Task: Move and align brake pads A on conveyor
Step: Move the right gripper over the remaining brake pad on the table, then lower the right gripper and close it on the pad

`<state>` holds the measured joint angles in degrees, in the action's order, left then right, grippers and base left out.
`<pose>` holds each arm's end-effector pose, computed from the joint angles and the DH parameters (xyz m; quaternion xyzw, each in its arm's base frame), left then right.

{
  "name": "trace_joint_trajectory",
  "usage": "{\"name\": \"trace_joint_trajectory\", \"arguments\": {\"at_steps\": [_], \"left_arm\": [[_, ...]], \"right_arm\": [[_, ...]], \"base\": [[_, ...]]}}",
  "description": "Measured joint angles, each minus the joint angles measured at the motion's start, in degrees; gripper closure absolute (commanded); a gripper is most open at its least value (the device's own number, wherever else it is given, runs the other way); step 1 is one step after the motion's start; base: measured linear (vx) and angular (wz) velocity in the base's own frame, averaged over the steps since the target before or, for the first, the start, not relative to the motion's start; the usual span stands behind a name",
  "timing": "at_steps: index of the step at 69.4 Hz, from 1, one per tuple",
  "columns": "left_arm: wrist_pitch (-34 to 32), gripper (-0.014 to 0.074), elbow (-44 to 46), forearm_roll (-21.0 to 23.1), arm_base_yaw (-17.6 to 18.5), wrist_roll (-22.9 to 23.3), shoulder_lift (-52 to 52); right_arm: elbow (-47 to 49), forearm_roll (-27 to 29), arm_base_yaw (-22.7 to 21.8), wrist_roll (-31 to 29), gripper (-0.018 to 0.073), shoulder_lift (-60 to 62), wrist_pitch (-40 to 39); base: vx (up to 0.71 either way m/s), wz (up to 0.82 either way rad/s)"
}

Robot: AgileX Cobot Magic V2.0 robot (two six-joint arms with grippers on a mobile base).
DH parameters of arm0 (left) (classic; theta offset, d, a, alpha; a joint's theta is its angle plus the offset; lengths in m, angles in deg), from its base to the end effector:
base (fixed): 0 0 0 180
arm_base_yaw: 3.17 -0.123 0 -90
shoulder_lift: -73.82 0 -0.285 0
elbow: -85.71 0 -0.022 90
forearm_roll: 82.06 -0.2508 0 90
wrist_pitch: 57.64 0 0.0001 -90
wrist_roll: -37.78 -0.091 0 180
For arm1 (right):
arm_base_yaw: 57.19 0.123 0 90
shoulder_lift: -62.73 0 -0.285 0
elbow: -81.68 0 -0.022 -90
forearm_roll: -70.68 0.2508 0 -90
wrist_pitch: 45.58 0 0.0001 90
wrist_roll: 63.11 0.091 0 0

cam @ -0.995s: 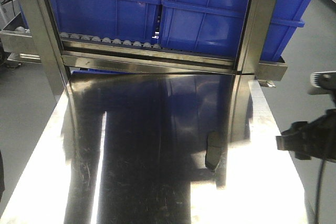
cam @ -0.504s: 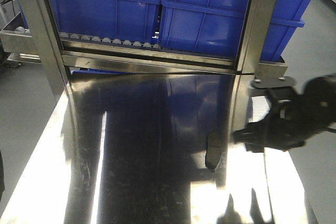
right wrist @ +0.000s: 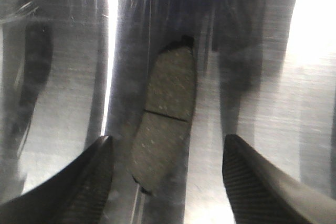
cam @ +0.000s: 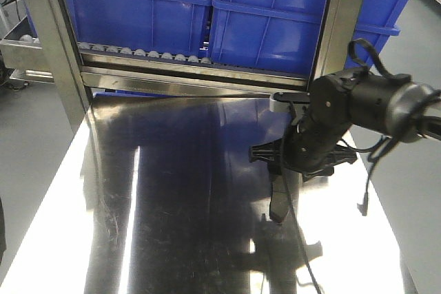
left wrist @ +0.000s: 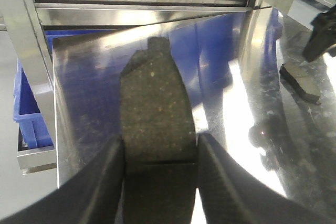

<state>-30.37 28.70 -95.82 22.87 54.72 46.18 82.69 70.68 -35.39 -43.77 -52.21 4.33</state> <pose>0.0758 -0.0259 0.2676 0.1226 0.8155 -0.1058 0.5556 0.3561 0.1424 0.2124 -0.0213 0.9898 0.0494 0.1316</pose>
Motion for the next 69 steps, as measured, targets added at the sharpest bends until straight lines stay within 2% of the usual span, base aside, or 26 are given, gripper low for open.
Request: {"name": "trace_joint_trajectory", "arguments": {"at_steps": [13, 26, 59, 69], "left_arm": [[0.0, 0.0603, 0.0, 0.0, 0.0, 0.0, 0.0], [0.0, 0.0603, 0.0, 0.0, 0.0, 0.0, 0.0], [0.0, 0.0603, 0.0, 0.0, 0.0, 0.0, 0.0], [0.0, 0.0603, 0.0, 0.0, 0.0, 0.0, 0.0]], "right_arm": [[5.85, 0.8, 0.0, 1.71, 0.0107, -5.92, 5.26], [9.51, 0.84, 0.0, 4.39, 0.0085, -9.07, 7.17], [10.13, 0.66, 0.0, 7.0, 0.0089, -12.54, 9.13], [10.2, 0.63, 0.0, 7.33, 0.0129, -13.48, 8.95]], "base": [[0.0, 0.0], [0.0, 0.0], [0.0, 0.0], [0.0, 0.0]]}}
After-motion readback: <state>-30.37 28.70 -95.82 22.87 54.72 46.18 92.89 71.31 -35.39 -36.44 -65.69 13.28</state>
